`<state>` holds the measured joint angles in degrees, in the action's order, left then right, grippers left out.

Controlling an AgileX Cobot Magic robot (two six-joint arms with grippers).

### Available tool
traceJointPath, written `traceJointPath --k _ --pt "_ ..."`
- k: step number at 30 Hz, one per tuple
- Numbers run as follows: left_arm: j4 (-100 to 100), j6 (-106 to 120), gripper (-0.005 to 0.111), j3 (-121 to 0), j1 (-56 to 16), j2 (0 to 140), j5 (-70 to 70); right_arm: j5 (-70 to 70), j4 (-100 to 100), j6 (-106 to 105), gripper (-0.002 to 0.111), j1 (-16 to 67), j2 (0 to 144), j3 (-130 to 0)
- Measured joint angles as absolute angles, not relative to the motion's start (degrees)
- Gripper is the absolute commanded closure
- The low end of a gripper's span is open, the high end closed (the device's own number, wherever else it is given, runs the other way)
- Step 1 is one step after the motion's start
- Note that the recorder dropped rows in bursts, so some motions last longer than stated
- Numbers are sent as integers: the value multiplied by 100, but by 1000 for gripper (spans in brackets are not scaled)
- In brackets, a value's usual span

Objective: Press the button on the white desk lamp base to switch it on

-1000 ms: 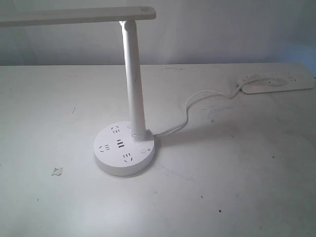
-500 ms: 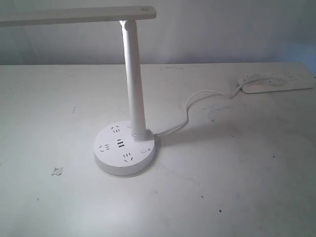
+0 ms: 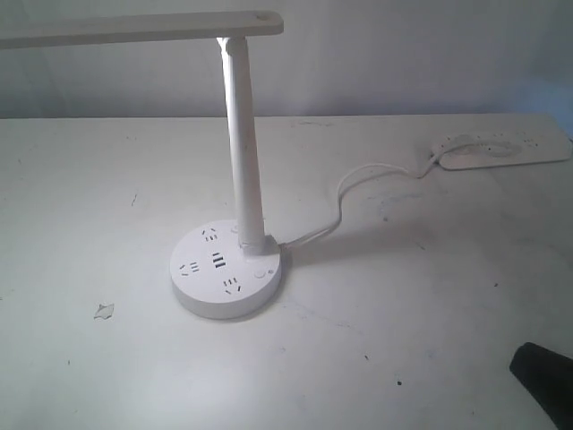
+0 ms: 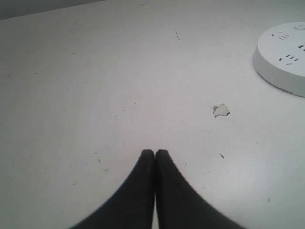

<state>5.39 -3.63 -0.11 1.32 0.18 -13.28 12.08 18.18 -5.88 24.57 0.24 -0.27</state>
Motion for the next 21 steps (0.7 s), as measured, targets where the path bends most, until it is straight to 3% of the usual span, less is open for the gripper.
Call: traceJointPath --k 17,21 --pt "539 -363 107 -11 132 18 -1328 1291 1830 -557 108 2457 24 -23" --pt "539 -363 107 -11 132 18 -1328 1162 1310 -822 108 2023 24 -10"
